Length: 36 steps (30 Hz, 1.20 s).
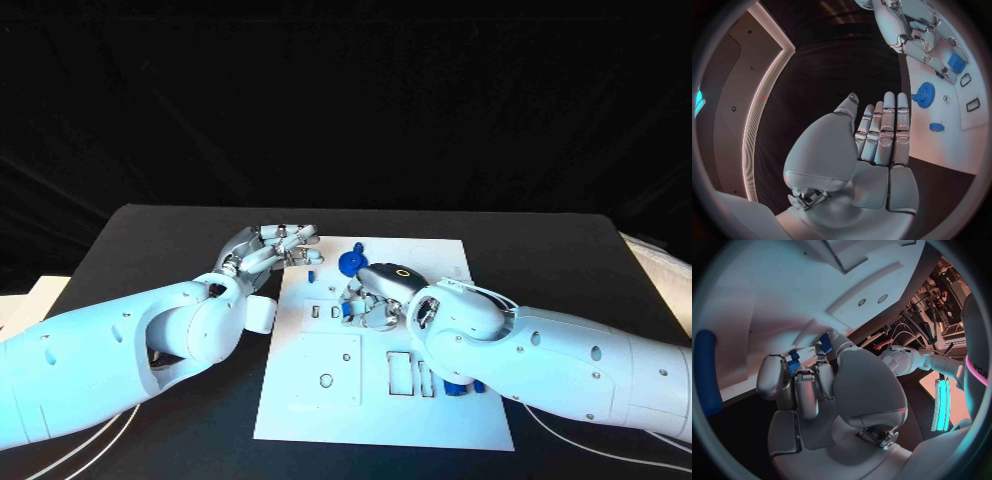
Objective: Assemble the parts on the task board
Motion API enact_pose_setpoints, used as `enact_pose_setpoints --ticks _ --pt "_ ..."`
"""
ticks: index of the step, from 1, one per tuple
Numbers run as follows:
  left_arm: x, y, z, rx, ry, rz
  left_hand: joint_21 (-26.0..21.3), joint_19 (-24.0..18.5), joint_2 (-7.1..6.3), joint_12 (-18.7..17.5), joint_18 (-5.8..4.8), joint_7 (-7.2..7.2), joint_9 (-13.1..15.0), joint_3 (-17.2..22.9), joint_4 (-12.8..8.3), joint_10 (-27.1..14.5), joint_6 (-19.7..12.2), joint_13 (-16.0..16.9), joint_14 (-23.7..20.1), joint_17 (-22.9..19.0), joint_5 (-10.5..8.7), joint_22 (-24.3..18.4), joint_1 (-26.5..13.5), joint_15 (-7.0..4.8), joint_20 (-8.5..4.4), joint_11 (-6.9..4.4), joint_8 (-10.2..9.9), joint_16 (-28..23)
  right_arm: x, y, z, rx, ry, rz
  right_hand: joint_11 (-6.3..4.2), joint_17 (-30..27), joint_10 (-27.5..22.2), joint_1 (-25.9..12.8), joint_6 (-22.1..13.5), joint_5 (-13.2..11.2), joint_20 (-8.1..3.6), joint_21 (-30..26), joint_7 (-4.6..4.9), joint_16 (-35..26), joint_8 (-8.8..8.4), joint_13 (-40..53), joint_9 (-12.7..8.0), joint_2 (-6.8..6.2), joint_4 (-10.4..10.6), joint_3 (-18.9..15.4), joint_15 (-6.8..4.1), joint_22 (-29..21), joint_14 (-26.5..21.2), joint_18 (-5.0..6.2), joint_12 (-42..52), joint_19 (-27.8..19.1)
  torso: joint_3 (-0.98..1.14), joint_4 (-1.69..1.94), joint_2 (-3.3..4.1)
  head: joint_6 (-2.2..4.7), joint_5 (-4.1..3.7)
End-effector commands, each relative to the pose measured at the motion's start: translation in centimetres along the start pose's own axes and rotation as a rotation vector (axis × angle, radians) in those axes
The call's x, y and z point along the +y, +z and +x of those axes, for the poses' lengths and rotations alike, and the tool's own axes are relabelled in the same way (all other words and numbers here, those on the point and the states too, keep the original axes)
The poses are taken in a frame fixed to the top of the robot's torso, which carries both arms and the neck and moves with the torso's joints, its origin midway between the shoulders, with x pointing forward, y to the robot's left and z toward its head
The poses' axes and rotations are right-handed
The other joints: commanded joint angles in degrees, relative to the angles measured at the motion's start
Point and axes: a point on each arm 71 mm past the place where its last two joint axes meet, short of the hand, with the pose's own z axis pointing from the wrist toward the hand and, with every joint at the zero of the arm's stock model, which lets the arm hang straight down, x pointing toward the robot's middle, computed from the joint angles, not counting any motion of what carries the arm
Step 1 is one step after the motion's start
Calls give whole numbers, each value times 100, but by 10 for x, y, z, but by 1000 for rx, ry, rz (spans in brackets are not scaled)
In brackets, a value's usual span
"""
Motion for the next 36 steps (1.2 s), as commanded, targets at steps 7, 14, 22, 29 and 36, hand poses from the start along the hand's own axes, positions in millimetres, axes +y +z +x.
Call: enact_pose_setpoints --ticks 7,14,22,29,36 --pt "0 0 3 28 -15 0 -25 -19 50 -27 66 33 -5 11 -47 11 4 -6 3 10 24 -7 33 5 13 33 -19 -42 -7 -3 11 48 -25 57 3 1389 -63 -14 -71 -45 28 -30 2 -34 -13 440 -1 -82 -9 -48 59 -4 569 57 -57 -17 4 -4 3 11 -16" --pt "0 0 3 29 -15 -2 -25 -19 50 -27 66 33 -5 11 -47 11 4 -6 3 10 24 -7 33 5 13 33 -19 -42 -5 -3 7 -6 -3 43 26 1386 -130 -136 -182 -70 55 -48 21 -36 -17 351 -21 -230 97 -228 80 -21 568 60 -157 -23 3 -4 4 11 -20" --pt "0 1 3 31 -14 -6 -25 -19 50 -32 66 34 -5 12 -50 7 1 -7 3 12 25 -7 34 5 13 34 -23 -44 5 -9 -3 -159 70 -35 93 1339 -237 -102 -530 -44 109 -83 92 -61 -4 216 -29 -336 320 -590 139 -64 556 69 -288 -47 9 5 4 20 -19" --pt "1 1 3 31 -12 -7 -25 -19 49 -34 66 34 -6 12 -52 5 0 -8 3 14 26 -7 35 5 13 35 -25 -46 12 -18 -13 -217 102 -84 103 1340 -263 -1 -575 -27 121 -99 103 -61 6 168 -24 -374 450 -764 149 -82 556 73 -319 -56 0 1 -3 16 -12" --pt "2 1 3 41 2 -16 -14 -3 46 -48 68 37 -7 18 -69 -2 -5 -9 28 28 27 -3 44 0 9 36 -35 -41 14 -30 -33 -250 116 -122 104 1349 -236 47 -573 -36 124 -92 103 -57 17 190 -20 -381 511 -828 151 -65 559 69 -274 -45 -2 -7 -6 24 -12"
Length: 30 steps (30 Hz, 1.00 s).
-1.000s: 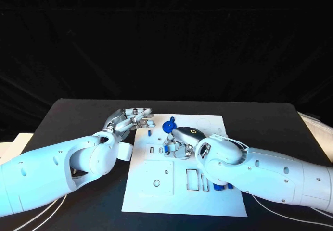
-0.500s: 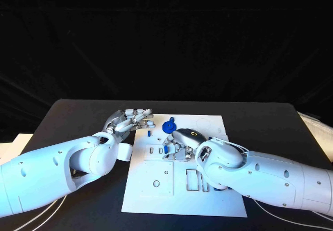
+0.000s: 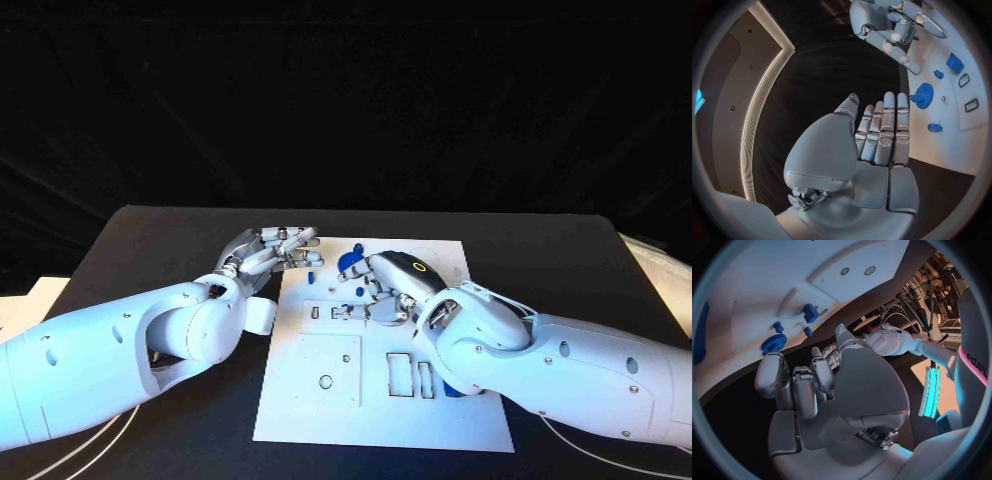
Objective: Assemble the parts on the task board
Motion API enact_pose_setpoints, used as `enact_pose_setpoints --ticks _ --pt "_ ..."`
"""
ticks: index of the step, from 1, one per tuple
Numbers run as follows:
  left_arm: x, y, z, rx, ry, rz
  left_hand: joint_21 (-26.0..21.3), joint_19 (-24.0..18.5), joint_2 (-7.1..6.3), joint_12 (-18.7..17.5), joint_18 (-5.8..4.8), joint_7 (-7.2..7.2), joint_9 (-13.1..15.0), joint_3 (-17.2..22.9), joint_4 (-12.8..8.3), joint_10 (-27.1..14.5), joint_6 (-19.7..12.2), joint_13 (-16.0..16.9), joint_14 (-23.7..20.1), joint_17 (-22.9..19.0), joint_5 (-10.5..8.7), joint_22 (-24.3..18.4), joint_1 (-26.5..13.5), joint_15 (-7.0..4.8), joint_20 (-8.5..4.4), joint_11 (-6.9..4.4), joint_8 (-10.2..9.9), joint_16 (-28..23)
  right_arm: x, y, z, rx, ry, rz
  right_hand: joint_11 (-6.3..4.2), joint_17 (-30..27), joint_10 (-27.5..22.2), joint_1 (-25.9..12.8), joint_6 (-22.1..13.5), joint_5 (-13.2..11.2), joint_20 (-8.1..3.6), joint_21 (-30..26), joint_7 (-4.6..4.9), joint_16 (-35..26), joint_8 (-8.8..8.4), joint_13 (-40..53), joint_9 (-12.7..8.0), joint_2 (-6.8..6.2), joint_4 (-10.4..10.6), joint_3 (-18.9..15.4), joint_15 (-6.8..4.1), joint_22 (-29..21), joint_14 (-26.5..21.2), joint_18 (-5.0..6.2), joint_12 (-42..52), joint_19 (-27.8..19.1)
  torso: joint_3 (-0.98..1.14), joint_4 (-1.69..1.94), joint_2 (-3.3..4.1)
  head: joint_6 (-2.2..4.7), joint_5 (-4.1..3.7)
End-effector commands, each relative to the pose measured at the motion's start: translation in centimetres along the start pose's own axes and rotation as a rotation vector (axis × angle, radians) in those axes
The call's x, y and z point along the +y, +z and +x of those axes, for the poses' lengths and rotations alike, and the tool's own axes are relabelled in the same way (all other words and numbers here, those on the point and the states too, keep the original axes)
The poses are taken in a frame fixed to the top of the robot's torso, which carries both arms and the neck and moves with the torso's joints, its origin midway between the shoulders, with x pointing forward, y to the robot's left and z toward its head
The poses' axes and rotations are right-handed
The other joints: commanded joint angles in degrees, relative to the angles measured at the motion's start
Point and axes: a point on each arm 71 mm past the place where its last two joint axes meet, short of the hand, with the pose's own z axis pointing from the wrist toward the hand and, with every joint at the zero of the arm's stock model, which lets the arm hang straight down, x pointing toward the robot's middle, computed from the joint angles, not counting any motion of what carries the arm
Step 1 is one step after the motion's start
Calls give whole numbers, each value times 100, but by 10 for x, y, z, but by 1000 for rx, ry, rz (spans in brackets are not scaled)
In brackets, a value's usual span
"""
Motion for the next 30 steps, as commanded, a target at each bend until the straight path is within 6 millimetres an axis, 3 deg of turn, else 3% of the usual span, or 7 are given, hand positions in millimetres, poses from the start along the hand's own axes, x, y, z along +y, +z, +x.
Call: enact_pose_setpoints --ticks 1,10,13,14,17,24,30 --pt "1 0 4 43 13 -10 53 95 30 -45 78 37 -5 17 -79 10 3 -6 181 73 29 26 33 -36 -18 24 -45 66 4 -4 -15 -37 33 -52 -14 1351 -9 95 -37 26 29 -14 -2 -23 9 197 8 6 12 -57 30 9 559 69 29 5 3 -6 -8 17 -11" --pt "11 -5 8 184 236 -182 1080 1228 -8 619 87 -349 85 -60 127 1146 453 350 1710 1131 -20 563 -352 -560 -516 -454 152 1813 -22 -17 -83 -19 183 -51 -44 1148 -76 556 48 248 10 -143 -23 -134 58 102 22 331 -102 86 3 -216 506 113 -54 -134 12 -25 -80 4 20" --pt "15 -8 10 265 387 -316 2004 1844 -30 1186 33 -567 213 -243 341 1431 644 796 2099 4743 4 1240 -633 -719 -797 -716 374 5458 -37 -23 -106 -66 248 11 -59 1091 -89 715 137 397 -6 -182 -30 -170 103 73 31 485 -195 211 -13 -272 490 124 -78 -161 28 -40 -134 -43 53" --pt "16 -9 10 294 434 -373 2426 1962 -29 1318 -47 -538 233 -321 444 1438 633 908 2108 5240 -27 1748 -774 -752 -799 -675 405 5921 -41 -25 -112 -79 263 29 -61 1080 -87 719 149 430 -8 -191 -32 -177 109 71 31 495 -201 222 -15 -288 488 126 -77 -168 33 -45 -147 -60 62" --pt "14 -10 9 335 596 -503 3278 2012 -7 1796 -184 -366 291 -515 512 590 153 1432 1700 5564 -298 2632 -769 -555 -751 -493 485 6272 -51 -30 -123 -103 288 69 -63 1056 -88 718 160 458 -10 -202 -34 -191 114 64 31 506 -205 231 -17 -305 482 129 -82 -176 46 -60 -180 -84 86" --pt "8 -3 7 317 835 -603 5748 2917 90 3523 -587 -710 684 -892 802 652 398 2638 2313 7663 -277 5952 -917 -873 -872 -748 1359 7963 -64 -37 -133 -130 291 113 -70 885 -121 698 167 709 -22 -303 -37 -294 111 0 21 525 -203 269 -28 -480 437 162 -147 -271 86 -62 -231 -129 97" --pt "7 12 15 291 966 -646 6409 3157 306 5373 -749 -825 1100 -1409 813 1051 402 4594 2313 7663 -472 6971 -1503 -956 -962 -912 1962 7963 -77 -43 -139 -134 263 153 -84 833 -122 705 207 957 -34 -350 -50 -336 123 -33 20 489 -229 321 -41 -536 427 170 -169 -287 96 -63 -253 -170 129"
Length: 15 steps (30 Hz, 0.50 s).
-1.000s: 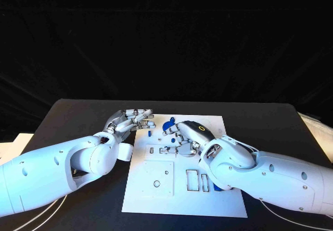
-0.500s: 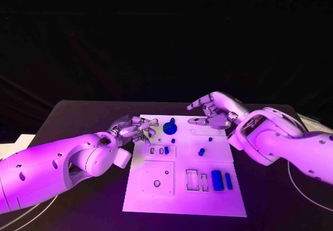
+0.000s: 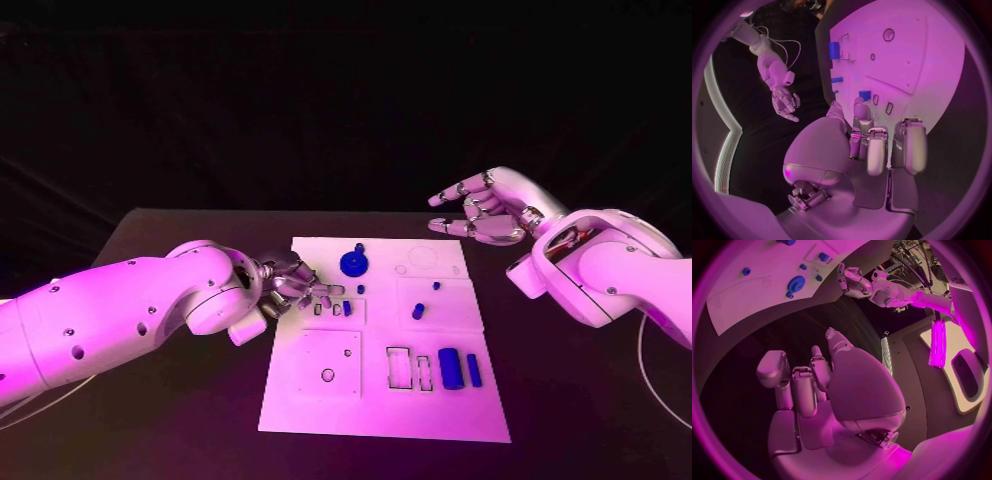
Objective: Assemble the parts on the task board
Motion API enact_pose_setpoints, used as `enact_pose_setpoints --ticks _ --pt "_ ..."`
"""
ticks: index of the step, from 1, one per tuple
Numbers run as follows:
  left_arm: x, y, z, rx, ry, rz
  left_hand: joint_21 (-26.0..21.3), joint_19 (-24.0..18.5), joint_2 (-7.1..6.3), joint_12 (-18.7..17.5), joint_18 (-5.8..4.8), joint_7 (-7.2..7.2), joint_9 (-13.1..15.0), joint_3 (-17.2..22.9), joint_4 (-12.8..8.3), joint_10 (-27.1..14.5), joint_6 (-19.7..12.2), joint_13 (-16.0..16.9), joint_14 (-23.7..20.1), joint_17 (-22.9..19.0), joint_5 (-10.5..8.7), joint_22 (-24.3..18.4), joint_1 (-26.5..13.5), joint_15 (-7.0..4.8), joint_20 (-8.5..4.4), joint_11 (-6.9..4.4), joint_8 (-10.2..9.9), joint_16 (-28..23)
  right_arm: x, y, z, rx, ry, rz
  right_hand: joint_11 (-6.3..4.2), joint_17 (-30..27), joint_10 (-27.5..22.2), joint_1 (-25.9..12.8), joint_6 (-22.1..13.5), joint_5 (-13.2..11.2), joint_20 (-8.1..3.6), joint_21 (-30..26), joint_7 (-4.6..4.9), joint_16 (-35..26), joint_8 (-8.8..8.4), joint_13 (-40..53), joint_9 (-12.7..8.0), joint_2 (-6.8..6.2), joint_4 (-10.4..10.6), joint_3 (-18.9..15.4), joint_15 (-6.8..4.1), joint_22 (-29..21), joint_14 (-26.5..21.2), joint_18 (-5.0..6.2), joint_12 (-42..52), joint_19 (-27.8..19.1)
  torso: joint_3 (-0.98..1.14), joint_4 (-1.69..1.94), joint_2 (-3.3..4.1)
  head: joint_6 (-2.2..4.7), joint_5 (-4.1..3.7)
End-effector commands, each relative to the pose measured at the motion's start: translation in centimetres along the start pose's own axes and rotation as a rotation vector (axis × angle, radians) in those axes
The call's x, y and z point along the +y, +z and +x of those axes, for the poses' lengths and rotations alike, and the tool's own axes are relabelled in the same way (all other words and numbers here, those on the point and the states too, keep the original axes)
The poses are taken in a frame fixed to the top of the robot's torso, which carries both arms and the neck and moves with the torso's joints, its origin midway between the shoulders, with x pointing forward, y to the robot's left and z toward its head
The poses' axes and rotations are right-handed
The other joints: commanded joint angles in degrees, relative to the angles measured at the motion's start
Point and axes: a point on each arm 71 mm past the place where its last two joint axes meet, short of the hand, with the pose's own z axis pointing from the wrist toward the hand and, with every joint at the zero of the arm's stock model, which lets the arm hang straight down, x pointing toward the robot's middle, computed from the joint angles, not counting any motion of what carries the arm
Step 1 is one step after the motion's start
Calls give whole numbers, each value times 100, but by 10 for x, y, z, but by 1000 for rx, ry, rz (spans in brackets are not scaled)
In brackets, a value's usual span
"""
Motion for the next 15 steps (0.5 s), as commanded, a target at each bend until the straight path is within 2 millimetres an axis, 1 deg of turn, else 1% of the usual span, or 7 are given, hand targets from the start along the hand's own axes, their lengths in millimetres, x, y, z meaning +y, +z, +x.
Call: enact_pose_setpoints --ticks 1,3,5,6,7,10,15 --pt "2 5 -1 -12 164 -142 188 234 -28 593 -153 -82 129 -299 -2 283 68 689 602 1505 -56 497 -486 -69 -54 -40 171 17 -3 -1 0 13 9 12 -7 826 -15 28 72 121 -16 -43 -6 -28 38 -146 -6 -14 -13 65 -44 -12 427 82 3 -18 20 -3 -20 -25 45" --pt "-2 9 -1 -11 176 -155 249 263 3 826 -170 -134 225 -456 22 396 81 966 602 1505 -57 599 -711 -107 -90 -64 275 17 -4 -1 0 21 2 18 -8 824 -14 30 76 139 -17 -44 -7 -30 39 -147 -6 -19 -17 71 -46 -10 427 81 4 -15 24 7 -19 -17 53" --pt "-7 13 0 -8 195 -164 284 275 43 971 -180 -157 336 -553 16 445 53 1144 602 1505 -63 658 -748 -126 -123 -97 380 17 -4 -2 1 29 -4 24 -9 823 -15 28 76 151 -18 -48 -8 -31 38 -150 -6 -25 -18 74 -47 -18 427 82 1 -18 25 10 -18 -13 51" --pt "-9 15 0 -8 208 -168 301 281 61 1021 -185 -165 389 -585 15 460 33 1208 602 1505 -61 685 -730 -135 -132 -106 427 17 -5 -2 1 33 -7 27 -9 821 -15 26 76 157 -18 -50 -8 -32 38 -151 -7 -30 -18 73 -47 -20 427 82 1 -19 32 8 -22 -23 47" --pt "-12 17 1 -9 219 -170 312 285 76 1063 -188 -171 437 -611 12 472 17 1262 602 1505 -63 706 -706 -141 -138 -114 471 17 -5 -2 1 37 -9 30 -8 819 -14 20 76 164 -19 -55 -8 -34 38 -151 -7 -35 -17 73 -48 -28 426 84 1 -22 22 11 -18 -23 47" --pt "-17 22 0 -14 246 -177 354 300 137 1184 -201 -196 657 -725 10 499 -70 1425 602 1505 -61 778 -609 -162 -161 -138 661 17 -6 -3 2 46 -14 37 -13 810 -14 -8 82 267 -24 -68 -11 -44 37 -164 -10 -61 -6 91 -51 -41 426 85 -5 -21 15 13 -13 -26 40" --pt "-24 29 -2 -13 284 -189 373 302 202 1227 -206 -201 849 -843 10 491 -183 1500 602 1505 -62 812 -583 -169 -166 -144 804 17 -6 -2 4 57 -20 42 -17 806 -11 -21 87 384 -29 -78 -14 -49 34 -171 -13 -87 -3 123 -57 -48 427 85 -6 -15 18 20 -14 -41 36"
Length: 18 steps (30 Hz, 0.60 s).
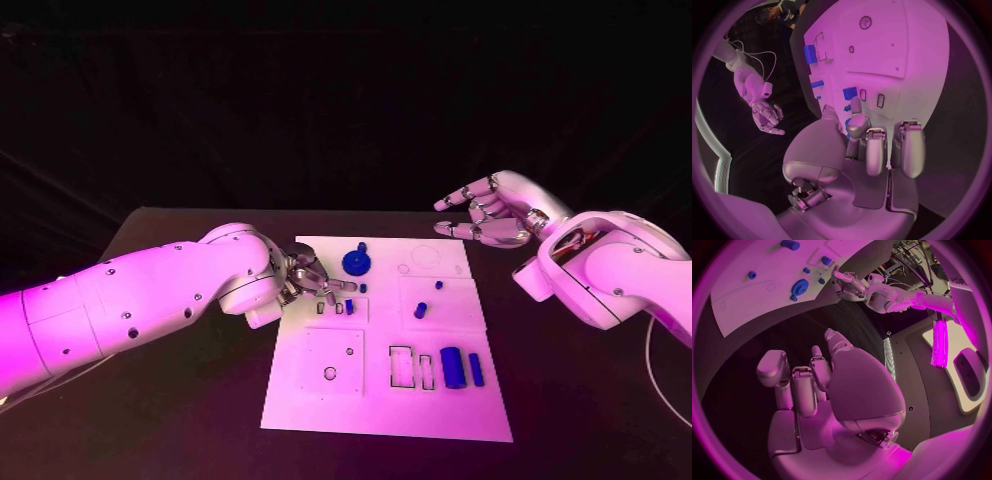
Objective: Assemble the parts on the task board
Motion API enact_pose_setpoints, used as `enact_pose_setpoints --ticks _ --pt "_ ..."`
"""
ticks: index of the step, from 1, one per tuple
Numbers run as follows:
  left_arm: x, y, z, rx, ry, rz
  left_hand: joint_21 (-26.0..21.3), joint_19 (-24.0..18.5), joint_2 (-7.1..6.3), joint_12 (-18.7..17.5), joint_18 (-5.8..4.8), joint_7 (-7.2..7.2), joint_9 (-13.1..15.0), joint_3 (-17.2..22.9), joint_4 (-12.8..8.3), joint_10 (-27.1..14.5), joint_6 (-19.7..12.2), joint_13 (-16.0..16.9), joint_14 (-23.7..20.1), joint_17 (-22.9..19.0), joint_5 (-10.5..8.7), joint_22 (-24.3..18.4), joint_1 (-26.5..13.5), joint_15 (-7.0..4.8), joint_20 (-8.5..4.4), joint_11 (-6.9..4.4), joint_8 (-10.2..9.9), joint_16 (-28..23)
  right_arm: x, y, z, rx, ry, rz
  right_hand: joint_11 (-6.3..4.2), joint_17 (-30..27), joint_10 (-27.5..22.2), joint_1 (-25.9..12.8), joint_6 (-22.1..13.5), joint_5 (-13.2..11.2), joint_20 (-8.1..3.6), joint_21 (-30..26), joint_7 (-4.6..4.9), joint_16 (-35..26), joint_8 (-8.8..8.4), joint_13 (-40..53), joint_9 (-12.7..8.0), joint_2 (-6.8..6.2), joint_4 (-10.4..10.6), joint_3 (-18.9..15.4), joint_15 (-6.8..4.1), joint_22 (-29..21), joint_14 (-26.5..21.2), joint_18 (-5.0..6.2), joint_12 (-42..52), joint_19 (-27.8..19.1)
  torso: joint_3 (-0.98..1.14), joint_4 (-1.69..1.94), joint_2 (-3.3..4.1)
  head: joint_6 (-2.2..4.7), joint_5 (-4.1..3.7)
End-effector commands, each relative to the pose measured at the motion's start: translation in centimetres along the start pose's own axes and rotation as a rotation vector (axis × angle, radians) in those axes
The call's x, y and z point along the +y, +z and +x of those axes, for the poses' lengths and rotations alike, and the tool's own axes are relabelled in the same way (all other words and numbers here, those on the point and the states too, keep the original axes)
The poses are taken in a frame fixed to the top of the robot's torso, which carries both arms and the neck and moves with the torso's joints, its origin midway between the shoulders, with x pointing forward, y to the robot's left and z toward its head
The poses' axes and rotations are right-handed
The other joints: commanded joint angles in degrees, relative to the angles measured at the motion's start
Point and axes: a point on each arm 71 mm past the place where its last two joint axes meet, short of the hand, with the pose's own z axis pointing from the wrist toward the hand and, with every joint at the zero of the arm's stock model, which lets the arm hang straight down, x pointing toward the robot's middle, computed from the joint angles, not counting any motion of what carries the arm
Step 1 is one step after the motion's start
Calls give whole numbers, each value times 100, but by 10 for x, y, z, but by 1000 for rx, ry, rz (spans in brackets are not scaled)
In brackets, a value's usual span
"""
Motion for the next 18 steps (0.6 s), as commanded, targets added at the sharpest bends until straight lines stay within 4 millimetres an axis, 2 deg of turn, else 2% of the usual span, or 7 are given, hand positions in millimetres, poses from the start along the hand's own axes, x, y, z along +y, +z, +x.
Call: enact_pose_setpoints --ticks 1,4,8,14,18 --pt "-1 2 -1 13 82 -43 27 314 62 42 -117 -4 66 -54 -2 21 -43 23 593 1506 -15 795 21 -37 -32 1 53 17 0 0 3 33 -18 7 -17 807 -12 -8 46 30 -29 -30 0 -27 34 -172 -6 -74 7 37 -57 -2 427 85 -7 -15 2 -1 6 -12 3" --pt "-5 4 0 24 102 -44 38 316 103 62 -120 -8 209 -151 -2 18 -119 68 593 1506 -16 818 30 -39 -33 -3 153 17 1 1 5 46 -19 5 -19 801 -4 -16 51 77 -32 -40 -2 -32 35 -168 -6 -95 7 49 -59 -17 427 87 3 -19 -6 -5 14 -13 23" --pt "-8 7 1 30 127 -47 49 322 125 87 -124 -12 283 -206 -1 30 -154 110 593 1506 -15 840 24 -41 -34 -6 204 17 2 1 8 57 -18 1 -20 792 -2 -21 53 91 -32 -48 -2 -39 35 -168 -6 -103 8 51 -59 -29 425 89 4 -25 -4 -2 16 -39 21" --pt "-13 11 3 32 149 -50 55 325 136 98 -125 -14 332 -233 -10 34 -176 130 593 1506 -15 851 44 -43 -35 -8 237 17 4 3 11 70 -18 -3 -20 790 4 -32 57 109 -33 -53 -3 -40 37 -163 -5 -108 15 55 -60 -38 425 90 12 -28 -7 -9 11 -64 6" --pt "-16 13 4 35 155 -48 56 325 140 101 -126 -15 345 -239 -12 35 -182 136 593 1506 -15 852 52 -43 -35 -8 244 17 4 4 13 78 -17 -4 -21 787 4 -38 61 120 -33 -56 -4 -43 38 -165 -5 -109 18 58 -60 -40 424 91 12 -29 -10 -1 9 -84 -8"
